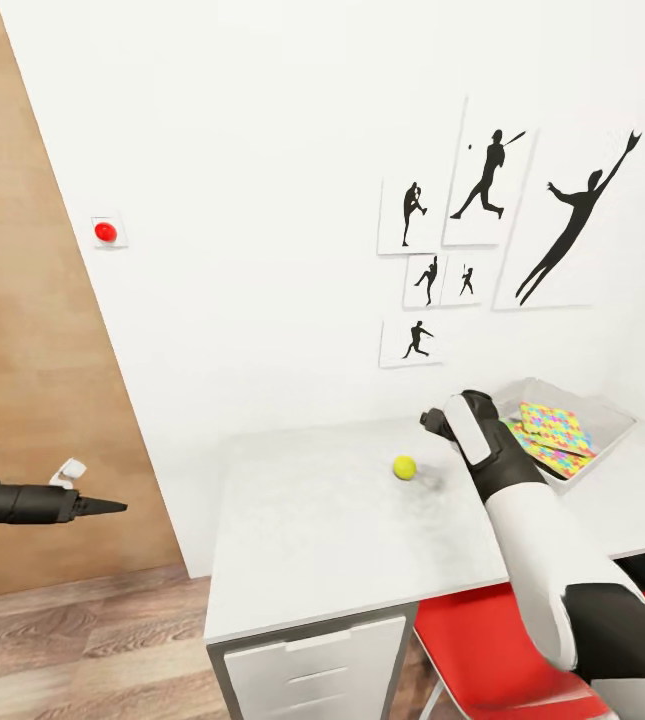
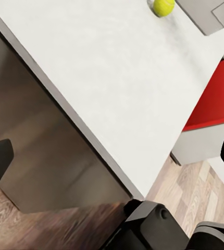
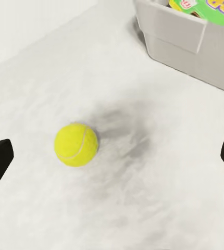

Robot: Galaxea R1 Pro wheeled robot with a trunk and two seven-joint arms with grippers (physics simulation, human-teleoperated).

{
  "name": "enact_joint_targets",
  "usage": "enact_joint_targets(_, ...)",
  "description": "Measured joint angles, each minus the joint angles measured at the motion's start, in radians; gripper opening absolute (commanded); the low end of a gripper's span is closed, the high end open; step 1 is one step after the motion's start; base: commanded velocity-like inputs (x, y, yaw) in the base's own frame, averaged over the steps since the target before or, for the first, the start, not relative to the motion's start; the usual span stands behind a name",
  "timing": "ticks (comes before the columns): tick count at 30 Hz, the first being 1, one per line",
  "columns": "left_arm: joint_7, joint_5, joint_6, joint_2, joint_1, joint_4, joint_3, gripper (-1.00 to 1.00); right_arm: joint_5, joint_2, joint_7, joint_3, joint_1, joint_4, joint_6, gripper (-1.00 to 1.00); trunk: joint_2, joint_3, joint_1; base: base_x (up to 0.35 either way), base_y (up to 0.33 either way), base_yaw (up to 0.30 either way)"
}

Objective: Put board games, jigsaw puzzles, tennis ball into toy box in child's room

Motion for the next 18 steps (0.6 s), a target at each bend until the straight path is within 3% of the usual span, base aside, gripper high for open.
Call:
enact_joint_targets(11,-0.002,0.0,-0.015,0.003,0.0,0.033,0.0,1.0,0.016,0.009,0.007,0.002,-0.116,0.222,-0.079,1.0,0.0,0.0,0.0,0.0,0.001,0.0)
enact_joint_targets(18,0.001,0.003,-0.019,0.013,0.0,0.04,0.0,1.0,0.02,0.011,0.056,0.073,-0.122,0.25,-0.099,1.0,0.0,0.0,0.0,0.041,0.121,0.0)
